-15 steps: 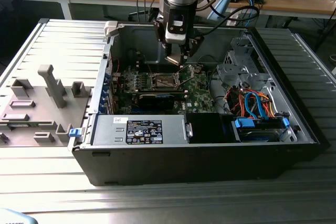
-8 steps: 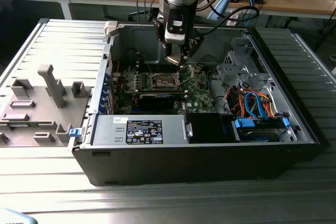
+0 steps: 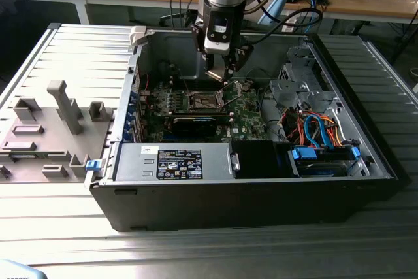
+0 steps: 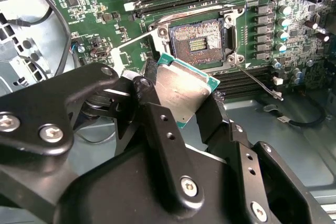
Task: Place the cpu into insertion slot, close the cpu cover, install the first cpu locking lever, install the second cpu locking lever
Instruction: 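Place the cpu into insertion slot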
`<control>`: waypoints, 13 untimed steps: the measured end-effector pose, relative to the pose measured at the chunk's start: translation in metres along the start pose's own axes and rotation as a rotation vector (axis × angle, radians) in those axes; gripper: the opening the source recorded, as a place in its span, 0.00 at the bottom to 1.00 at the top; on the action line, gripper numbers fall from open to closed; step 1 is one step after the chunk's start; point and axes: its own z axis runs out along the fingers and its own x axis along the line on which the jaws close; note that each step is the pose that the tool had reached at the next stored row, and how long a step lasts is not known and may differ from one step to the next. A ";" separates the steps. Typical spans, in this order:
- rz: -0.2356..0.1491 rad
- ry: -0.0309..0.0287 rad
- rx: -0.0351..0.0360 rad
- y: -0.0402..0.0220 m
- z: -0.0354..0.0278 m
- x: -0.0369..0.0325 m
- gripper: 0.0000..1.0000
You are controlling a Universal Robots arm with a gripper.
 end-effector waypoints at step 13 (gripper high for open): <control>0.024 -0.0018 -0.0003 -0.0001 0.0005 0.0000 0.55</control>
